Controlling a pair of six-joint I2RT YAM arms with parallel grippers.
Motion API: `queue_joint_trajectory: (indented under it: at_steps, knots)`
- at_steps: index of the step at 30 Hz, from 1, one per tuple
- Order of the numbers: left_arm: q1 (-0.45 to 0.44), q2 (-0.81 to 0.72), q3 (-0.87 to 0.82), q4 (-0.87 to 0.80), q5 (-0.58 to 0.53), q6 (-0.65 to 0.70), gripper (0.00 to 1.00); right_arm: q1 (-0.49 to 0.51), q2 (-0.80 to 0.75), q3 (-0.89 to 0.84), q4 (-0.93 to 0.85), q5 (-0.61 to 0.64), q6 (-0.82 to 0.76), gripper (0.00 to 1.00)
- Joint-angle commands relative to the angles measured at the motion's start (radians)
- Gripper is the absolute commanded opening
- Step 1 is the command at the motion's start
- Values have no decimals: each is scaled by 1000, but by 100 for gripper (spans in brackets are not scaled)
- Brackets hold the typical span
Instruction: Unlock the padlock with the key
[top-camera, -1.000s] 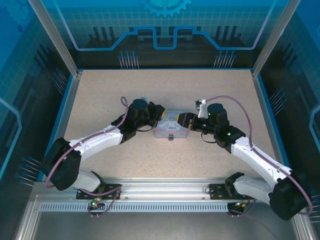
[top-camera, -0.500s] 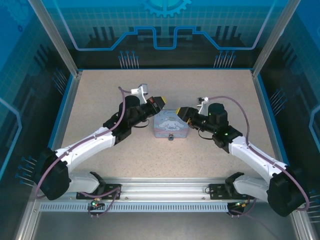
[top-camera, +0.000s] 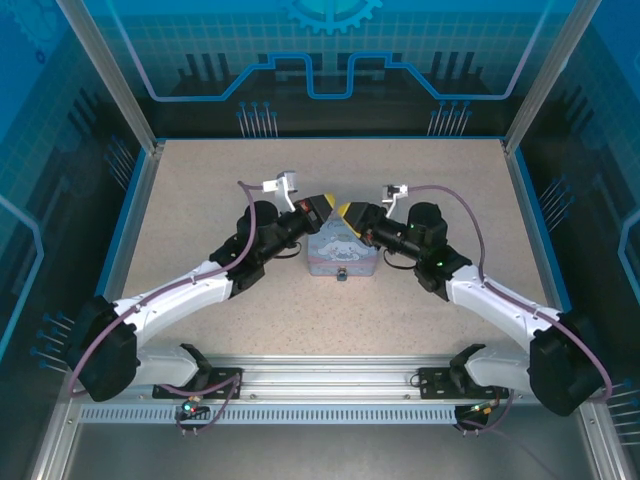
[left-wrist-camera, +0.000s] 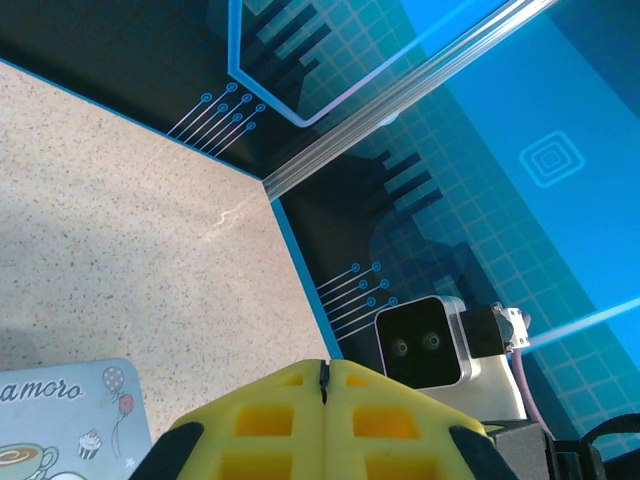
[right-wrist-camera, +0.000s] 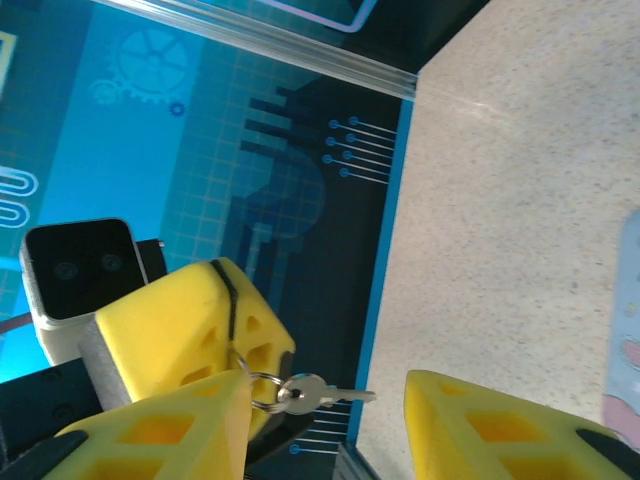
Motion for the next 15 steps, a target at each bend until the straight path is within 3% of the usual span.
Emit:
queue_joint_trajectory:
  at_steps: [1, 15]
  knots:
    - [-10, -13, -11, 63, -37, -5, 0, 22, 27, 34, 88, 14, 29, 42]
    - [-18, 10, -19, 77, -51, -17, 0, 33, 32, 41, 109, 12, 28, 33]
